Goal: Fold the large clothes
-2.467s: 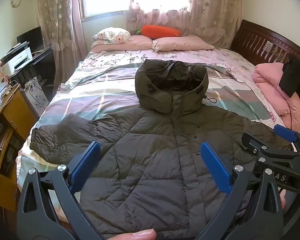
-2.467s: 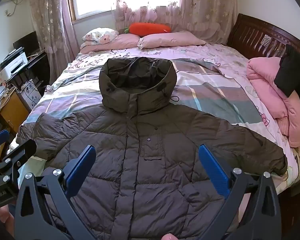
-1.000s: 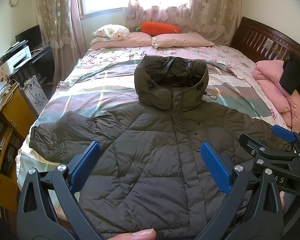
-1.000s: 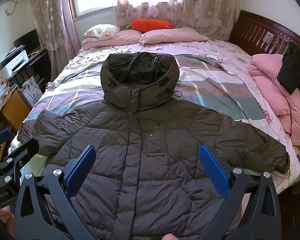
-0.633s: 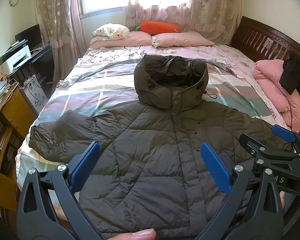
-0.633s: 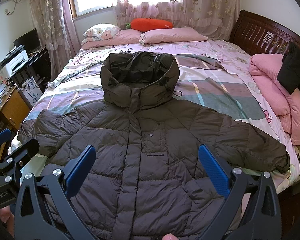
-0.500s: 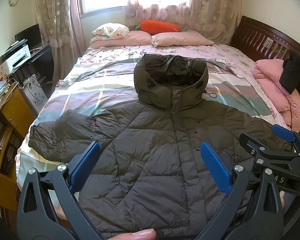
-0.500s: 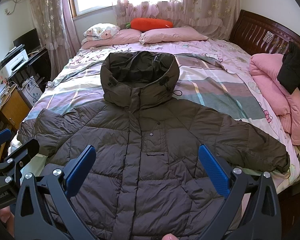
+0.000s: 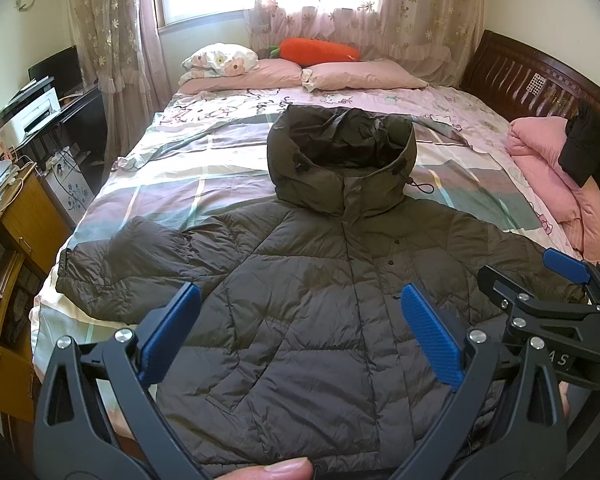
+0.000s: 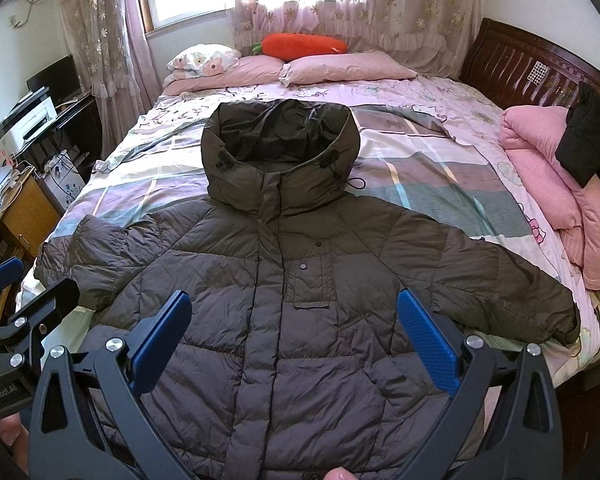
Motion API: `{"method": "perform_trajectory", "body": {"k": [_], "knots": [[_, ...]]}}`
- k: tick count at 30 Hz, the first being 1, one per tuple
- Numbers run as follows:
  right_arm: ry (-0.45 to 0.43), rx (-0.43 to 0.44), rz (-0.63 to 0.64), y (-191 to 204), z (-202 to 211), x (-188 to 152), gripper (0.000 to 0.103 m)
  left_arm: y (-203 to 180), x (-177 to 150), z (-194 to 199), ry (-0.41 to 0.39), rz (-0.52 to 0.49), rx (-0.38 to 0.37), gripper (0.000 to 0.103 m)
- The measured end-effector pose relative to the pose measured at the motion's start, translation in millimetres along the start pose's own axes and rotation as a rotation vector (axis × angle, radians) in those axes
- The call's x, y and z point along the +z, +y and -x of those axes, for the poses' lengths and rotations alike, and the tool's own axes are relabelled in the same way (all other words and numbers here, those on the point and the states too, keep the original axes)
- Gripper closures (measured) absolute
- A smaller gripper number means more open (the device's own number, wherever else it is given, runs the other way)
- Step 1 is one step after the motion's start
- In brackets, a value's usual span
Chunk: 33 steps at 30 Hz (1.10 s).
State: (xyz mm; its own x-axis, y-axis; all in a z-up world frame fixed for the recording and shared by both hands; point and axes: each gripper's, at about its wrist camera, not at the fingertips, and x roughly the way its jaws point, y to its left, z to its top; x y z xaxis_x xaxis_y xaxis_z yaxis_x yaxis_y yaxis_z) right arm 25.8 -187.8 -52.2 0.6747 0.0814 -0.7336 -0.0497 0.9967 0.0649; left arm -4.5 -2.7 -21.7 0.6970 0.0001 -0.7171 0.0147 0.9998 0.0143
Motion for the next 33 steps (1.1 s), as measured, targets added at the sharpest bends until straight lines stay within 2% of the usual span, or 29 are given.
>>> {"method": "perform_trajectory", "body": {"k": [33], "knots": [[0.007, 0.0, 0.002, 0.2, -4.4, 0.7, 0.001, 1.1, -0.2, -0.1, 0.01, -0.001, 0.0, 0.002]]}}
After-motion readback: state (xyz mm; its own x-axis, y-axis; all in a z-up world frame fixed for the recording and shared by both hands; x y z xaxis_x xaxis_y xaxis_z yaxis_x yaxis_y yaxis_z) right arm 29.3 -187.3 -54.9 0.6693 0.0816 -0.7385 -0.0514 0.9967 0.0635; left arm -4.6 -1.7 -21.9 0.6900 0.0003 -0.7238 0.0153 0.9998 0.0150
